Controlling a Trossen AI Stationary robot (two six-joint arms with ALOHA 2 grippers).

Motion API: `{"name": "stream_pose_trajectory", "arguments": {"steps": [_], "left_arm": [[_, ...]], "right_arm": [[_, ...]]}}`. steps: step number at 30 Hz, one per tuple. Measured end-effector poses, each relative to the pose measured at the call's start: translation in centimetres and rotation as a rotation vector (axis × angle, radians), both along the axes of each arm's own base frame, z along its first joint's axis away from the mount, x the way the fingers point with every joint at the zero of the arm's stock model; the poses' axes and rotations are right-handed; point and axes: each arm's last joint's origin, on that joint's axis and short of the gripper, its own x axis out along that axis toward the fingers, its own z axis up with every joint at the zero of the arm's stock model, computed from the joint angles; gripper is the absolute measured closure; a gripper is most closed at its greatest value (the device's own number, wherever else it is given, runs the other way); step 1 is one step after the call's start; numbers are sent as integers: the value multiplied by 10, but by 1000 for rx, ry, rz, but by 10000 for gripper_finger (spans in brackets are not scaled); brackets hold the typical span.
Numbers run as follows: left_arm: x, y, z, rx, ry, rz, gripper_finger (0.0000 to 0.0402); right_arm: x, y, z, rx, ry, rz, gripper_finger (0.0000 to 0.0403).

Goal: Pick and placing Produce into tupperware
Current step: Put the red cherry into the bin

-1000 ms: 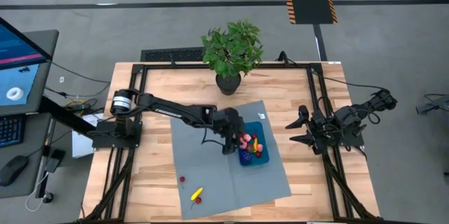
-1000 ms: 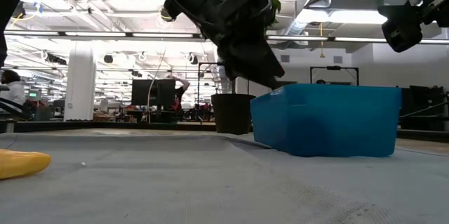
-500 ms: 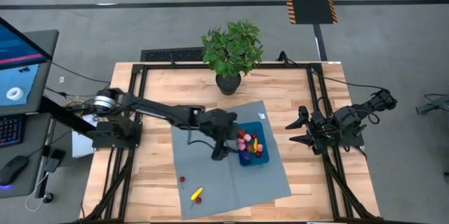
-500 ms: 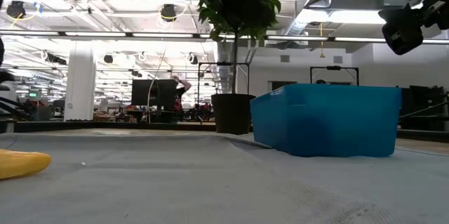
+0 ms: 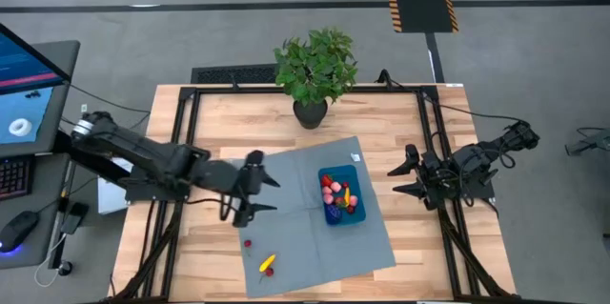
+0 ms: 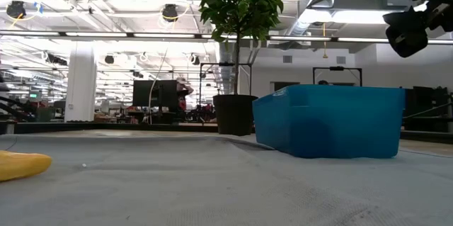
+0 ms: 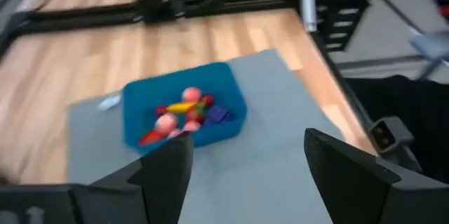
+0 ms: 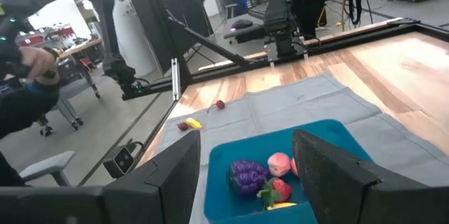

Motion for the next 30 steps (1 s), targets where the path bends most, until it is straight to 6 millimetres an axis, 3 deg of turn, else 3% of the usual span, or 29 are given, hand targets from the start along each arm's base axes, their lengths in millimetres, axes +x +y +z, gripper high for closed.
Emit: {"name": "stream_pose_trajectory", "arguments": {"steps": [7, 14, 18, 25, 30], "left_arm": [[-34, -19, -15, -25, 119, 133, 138], [-39, -43, -32, -134, 228, 207, 138], [-46, -58, -49, -95, 329, 223, 138], [-48, -85, -95, 32, 542, 284, 138], [-42, -104, -132, 119, 689, 227, 138]], "right_arm": [[0, 0, 0, 1, -4, -9, 154], [0, 0, 1, 6, -14, -9, 154], [0, 0, 1, 5, -13, -9, 154], [0, 0, 1, 5, -13, -9, 154], [0, 0, 1, 5, -14, -12, 154]]}}
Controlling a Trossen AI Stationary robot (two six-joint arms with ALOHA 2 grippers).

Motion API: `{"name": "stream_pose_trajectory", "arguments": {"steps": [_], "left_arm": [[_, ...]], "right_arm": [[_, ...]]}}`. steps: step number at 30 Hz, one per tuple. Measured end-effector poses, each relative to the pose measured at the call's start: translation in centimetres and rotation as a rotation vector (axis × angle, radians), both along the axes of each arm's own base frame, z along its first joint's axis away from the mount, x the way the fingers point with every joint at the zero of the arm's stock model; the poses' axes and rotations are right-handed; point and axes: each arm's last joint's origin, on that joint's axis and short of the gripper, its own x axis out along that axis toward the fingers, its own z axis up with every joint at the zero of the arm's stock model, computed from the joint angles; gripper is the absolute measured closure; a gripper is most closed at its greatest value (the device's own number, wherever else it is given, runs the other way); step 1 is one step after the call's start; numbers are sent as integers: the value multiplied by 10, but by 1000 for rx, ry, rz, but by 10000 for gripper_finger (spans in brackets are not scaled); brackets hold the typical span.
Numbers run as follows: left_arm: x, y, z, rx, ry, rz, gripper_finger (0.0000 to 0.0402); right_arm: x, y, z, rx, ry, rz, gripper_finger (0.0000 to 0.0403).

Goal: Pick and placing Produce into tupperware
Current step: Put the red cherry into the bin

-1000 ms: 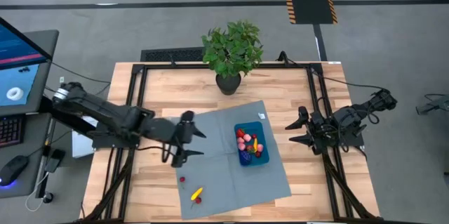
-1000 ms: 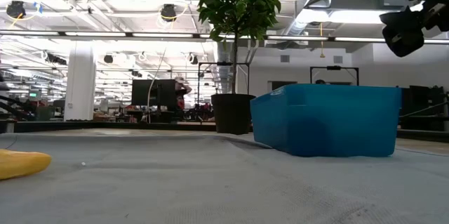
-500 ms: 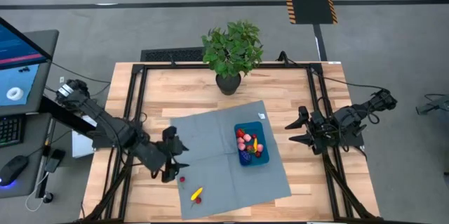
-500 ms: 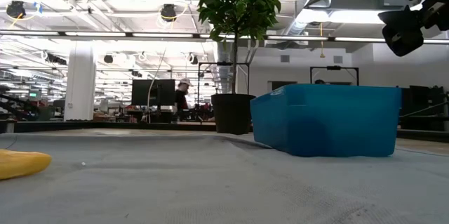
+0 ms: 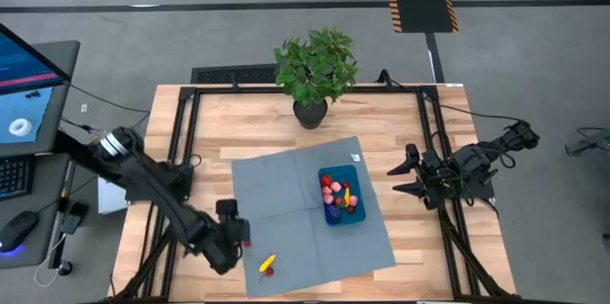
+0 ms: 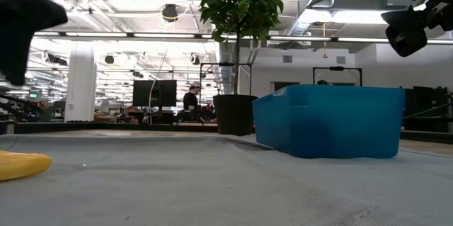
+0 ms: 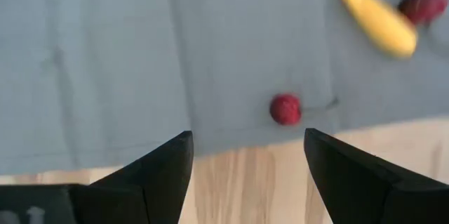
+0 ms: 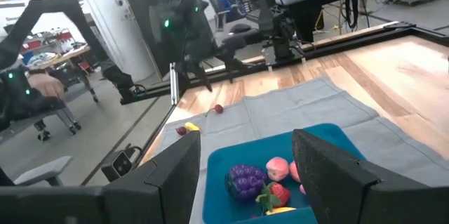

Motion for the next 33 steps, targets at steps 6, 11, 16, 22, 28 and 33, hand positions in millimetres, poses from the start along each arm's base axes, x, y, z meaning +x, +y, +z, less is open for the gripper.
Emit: {"name": "stream_pose_trajectory", "arguments": {"steps": [6, 11, 16, 22, 28, 33], "left_arm": [[2, -15, -30, 38, 91, -58, 138], [7, -20, -32, 33, 18, -57, 138], [10, -25, -31, -37, -17, -34, 138], [14, -33, -25, -46, -99, -85, 139], [16, -32, -25, -160, -81, 106, 139], [19, -34, -23, -294, -95, 348, 139]], "right_arm": [[0, 0, 1, 9, -6, 0, 154], [0, 0, 1, 10, -7, -1, 154], [0, 0, 1, 17, -5, -1, 154], [0, 0, 1, 17, -4, -1, 154], [0, 0, 1, 18, -3, -1, 154], [0, 0, 1, 19, -4, -1, 154]]}}
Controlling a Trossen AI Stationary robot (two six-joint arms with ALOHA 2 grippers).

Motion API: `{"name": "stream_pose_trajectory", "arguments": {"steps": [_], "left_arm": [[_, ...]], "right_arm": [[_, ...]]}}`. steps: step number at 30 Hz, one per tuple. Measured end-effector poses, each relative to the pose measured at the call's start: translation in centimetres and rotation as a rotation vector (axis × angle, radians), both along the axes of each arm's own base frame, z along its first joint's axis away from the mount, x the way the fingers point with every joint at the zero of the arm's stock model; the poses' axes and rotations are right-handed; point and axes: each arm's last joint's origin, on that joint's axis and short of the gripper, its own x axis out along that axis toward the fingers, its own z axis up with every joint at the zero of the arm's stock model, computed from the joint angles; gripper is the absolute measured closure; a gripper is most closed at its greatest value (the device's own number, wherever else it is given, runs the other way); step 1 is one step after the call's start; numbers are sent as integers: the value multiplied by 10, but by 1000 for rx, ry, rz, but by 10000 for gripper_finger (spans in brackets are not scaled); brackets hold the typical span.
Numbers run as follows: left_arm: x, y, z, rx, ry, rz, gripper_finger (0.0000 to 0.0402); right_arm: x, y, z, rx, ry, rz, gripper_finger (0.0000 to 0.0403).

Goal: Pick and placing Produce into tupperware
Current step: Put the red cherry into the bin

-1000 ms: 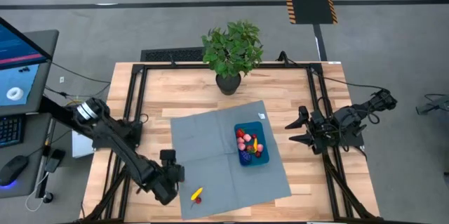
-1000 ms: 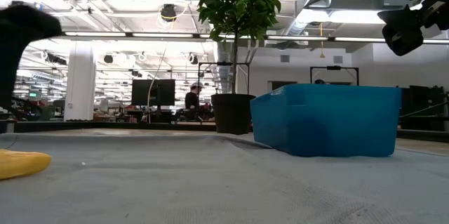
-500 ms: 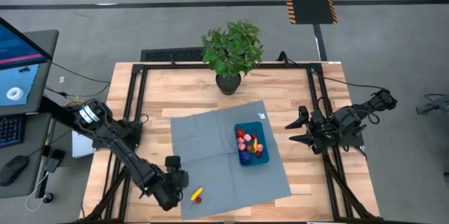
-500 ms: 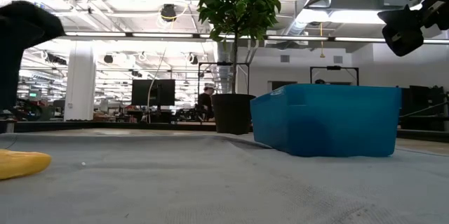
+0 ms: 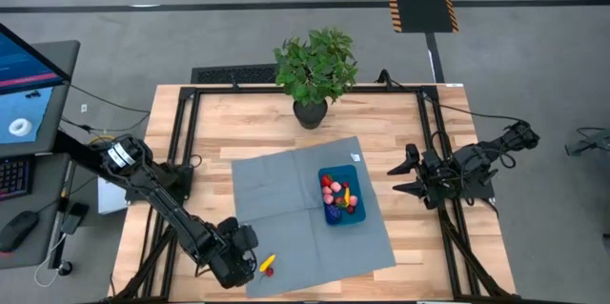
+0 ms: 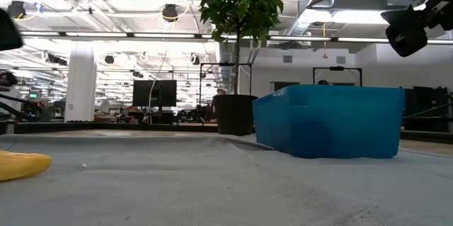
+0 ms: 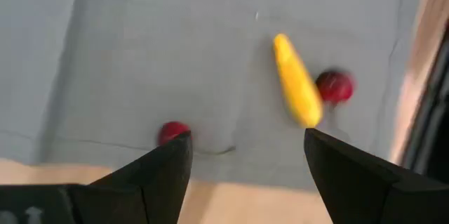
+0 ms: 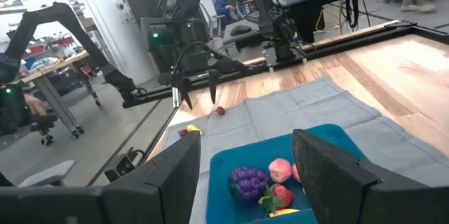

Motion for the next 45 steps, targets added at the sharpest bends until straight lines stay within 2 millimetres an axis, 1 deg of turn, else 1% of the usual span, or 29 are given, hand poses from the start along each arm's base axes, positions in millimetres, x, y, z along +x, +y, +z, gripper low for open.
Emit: {"name": "stream_pose_trajectory", "arguments": {"steps": [4, 9, 14, 18, 26, 33, 35, 39, 42, 45], "left_arm": [[1, -2, 1, -127, 10, 209, 139], [2, -3, 1, -224, 19, 375, 139], [5, 2, 1, -303, 43, 549, 139], [4, 3, 0, -327, 66, 638, 139], [-4, 11, -4, -291, 139, 816, 139], [-2, 10, -6, -335, 144, 898, 139], [-1, 7, -10, -360, 176, 917, 139], [5, -4, -25, -383, 279, 913, 139], [11, -8, -23, -365, 244, 910, 139], [14, -4, -20, -324, 197, 925, 139]], "right_arm": [[0, 0, 0, 17, 4, -1, 154], [0, 0, 0, 66, 13, -5, 154], [0, 0, 2, 70, -8, -4, 154], [0, 0, 5, 62, -41, -2, 154], [0, 1, 5, 66, -38, 32, 154], [0, 1, 5, 67, -38, 32, 154], [0, 1, 5, 87, -33, 31, 154], [0, 1, 5, 117, -23, 31, 154], [0, 2, 5, 118, -22, 46, 154], [0, 2, 5, 117, -18, 52, 154]]}}
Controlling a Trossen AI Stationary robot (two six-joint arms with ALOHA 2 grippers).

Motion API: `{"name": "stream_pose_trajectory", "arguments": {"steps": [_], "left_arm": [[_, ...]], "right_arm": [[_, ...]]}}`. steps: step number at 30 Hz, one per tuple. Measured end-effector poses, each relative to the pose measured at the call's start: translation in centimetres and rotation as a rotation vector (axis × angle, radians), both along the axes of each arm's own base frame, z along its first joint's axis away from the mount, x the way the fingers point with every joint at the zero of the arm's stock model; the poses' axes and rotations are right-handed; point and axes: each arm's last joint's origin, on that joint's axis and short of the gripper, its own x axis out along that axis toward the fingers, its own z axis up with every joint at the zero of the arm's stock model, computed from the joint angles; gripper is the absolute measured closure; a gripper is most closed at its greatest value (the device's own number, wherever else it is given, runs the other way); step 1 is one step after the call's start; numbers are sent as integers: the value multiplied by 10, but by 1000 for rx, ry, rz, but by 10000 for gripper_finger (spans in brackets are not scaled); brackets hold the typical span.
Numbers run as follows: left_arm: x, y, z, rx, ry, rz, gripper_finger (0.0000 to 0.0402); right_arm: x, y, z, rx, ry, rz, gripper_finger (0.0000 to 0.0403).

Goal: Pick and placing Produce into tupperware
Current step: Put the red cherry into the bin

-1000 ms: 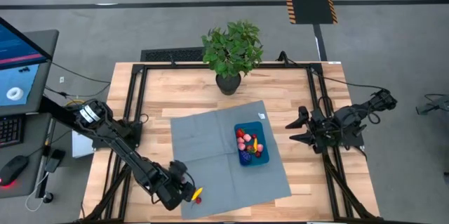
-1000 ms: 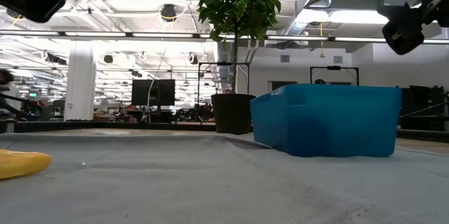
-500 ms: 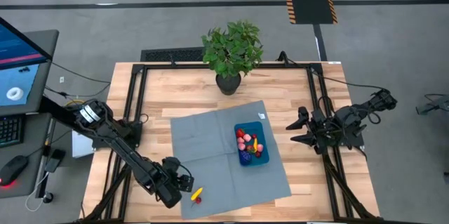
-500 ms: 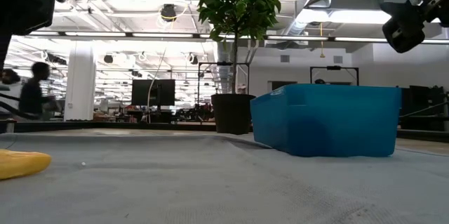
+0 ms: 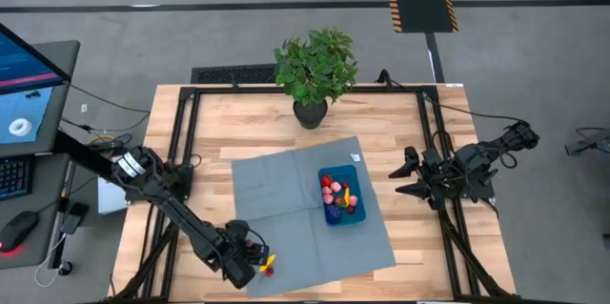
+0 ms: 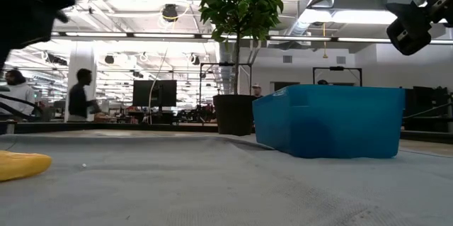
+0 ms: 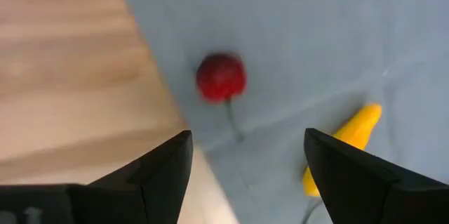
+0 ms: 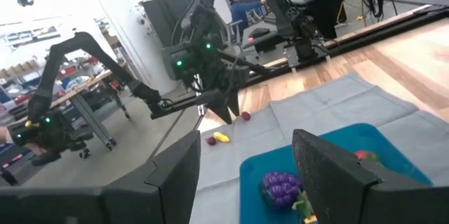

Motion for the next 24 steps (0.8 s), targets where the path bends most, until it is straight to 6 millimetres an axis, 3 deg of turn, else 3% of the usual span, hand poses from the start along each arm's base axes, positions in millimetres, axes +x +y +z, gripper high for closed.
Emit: {"name": "stream_pose_trajectory", "arguments": {"steps": [11, 24], "left_arm": [[-1, 1, 1, -17, 66, 3, 150], [2, 8, 1, 15, 76, 14, 309]], "right_arm": [[0, 0, -1, -7, 13, -1, 154], [0, 0, -7, -34, 68, -2, 154]]}}
